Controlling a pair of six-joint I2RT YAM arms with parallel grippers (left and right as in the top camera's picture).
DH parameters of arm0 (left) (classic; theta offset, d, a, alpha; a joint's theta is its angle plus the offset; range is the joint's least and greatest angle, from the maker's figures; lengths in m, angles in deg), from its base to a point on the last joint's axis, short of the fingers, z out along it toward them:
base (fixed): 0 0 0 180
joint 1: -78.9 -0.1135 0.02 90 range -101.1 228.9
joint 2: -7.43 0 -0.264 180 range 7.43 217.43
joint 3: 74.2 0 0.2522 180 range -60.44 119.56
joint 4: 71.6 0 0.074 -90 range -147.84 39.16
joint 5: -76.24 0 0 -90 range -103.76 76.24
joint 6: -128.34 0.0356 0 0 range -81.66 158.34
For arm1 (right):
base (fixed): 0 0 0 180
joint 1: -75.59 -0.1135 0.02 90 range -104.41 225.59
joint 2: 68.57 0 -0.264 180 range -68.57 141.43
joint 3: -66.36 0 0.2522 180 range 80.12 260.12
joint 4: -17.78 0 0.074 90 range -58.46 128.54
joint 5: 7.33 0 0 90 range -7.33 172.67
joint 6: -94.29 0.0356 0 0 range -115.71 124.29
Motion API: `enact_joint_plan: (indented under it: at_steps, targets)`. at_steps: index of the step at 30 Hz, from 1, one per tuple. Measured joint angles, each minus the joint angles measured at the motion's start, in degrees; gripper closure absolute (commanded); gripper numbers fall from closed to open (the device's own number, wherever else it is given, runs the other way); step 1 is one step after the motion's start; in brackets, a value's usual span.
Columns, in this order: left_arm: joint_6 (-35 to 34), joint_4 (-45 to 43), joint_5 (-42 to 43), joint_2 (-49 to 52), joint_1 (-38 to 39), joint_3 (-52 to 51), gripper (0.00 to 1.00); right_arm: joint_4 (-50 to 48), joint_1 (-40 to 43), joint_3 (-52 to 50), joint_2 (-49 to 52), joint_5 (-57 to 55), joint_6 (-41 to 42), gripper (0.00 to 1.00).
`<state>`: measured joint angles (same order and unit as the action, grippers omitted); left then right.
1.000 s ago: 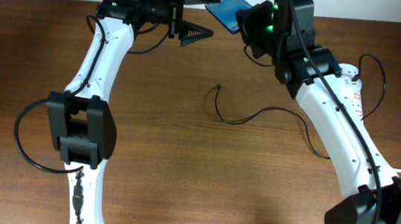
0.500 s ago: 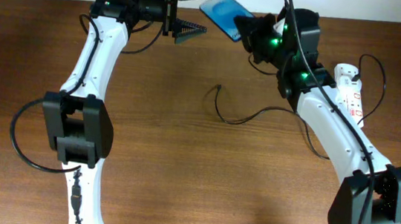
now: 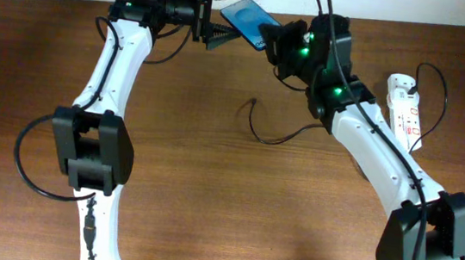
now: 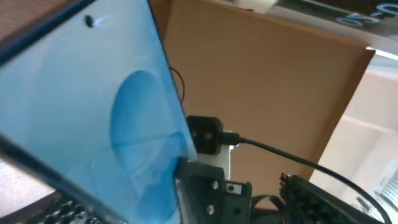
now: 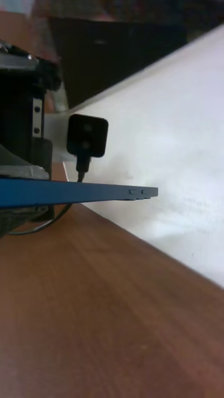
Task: Plug charger to phone and switch on socket
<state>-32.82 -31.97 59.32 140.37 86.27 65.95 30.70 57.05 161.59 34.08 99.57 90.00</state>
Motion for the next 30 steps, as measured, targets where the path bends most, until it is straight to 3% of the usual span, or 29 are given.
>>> enact_joint_plan:
  at_steps: [5, 6, 14, 19, 30]
  targets:
    - [-2.4, 0.09, -2.47, 0.0, 0.28, 0.0, 0.58, -0.17, -0.37, 0.0, 0.0, -1.77, 4.13, 0.96]
    - [-2.69, 0.33, -2.97, 0.0, 0.39, 0.0, 0.62, -0.5, -0.37, 0.04, 0.0, -2.08, 4.52, 0.96]
    - [-4.61, 0.48, -5.42, 0.0, 0.9, -0.02, 0.64, -0.7, -0.7, 0.26, -0.04, -4.02, 6.03, 0.96]
    - [-5.42, 0.44, -7.02, 0.0, 1.2, -0.02, 0.75, -1.25, -1.88, 0.26, -0.04, -7.06, 7.1, 0.96]
    - [-5.64, -0.02, -7.67, 0.0, 2.49, -0.02, 0.74, -4.37, -3.37, 0.07, -0.04, -4.92, 7.08, 0.96]
